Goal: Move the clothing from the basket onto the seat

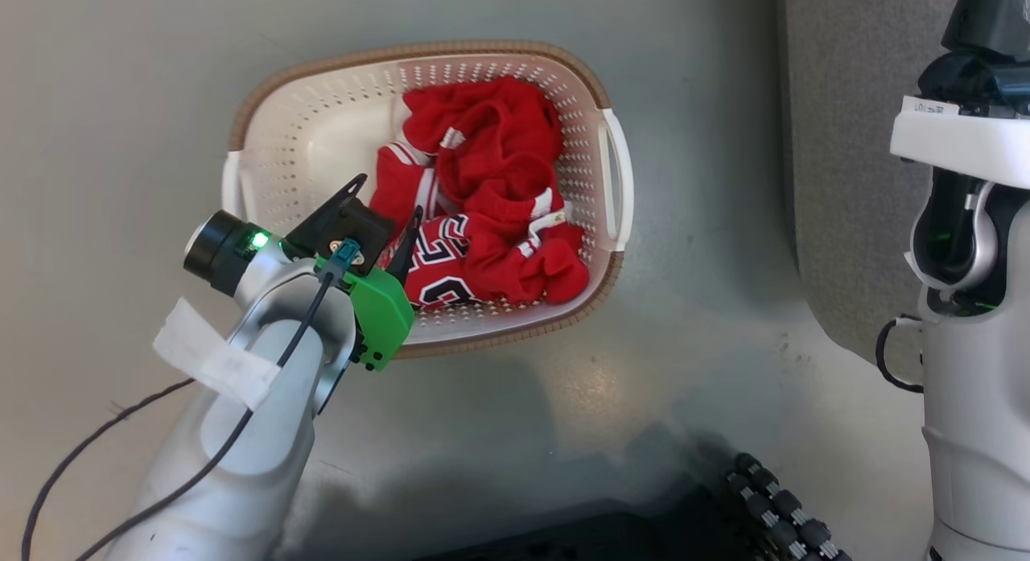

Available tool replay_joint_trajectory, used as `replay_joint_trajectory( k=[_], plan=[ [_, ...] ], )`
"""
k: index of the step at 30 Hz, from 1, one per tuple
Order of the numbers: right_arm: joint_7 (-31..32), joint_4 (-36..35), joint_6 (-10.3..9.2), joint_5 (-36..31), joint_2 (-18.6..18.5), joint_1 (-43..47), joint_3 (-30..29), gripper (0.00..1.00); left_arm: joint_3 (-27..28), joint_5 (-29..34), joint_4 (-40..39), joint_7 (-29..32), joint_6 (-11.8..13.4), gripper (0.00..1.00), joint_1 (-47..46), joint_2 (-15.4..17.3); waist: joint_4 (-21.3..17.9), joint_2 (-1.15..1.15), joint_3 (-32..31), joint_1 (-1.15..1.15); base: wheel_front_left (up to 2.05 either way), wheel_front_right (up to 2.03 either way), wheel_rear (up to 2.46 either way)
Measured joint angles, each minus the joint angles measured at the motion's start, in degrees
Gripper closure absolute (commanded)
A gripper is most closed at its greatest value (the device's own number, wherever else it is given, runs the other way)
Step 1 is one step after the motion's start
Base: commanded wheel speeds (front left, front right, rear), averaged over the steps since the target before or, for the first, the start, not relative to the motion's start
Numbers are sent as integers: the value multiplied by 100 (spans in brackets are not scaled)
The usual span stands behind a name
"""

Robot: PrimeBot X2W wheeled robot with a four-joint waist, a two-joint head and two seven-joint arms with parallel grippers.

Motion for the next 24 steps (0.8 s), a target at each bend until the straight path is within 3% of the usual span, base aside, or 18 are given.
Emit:
replay_joint_trajectory(
  k=[13,20,24],
  plan=[
    [0,-1,23,5,21,-246,98,0,-570,70,679,180,-29,0,-406,119,-314,0,369,0,0,0,0],
    [0,26,23,22,32,-293,170,0,-1382,84,1006,255,-30,0,-500,202,-502,0,490,-1,0,0,0],
    [0,34,22,74,35,-297,192,0,-1504,-65,1060,247,-30,0,-718,276,-597,0,532,-1,0,0,0]
  ],
)
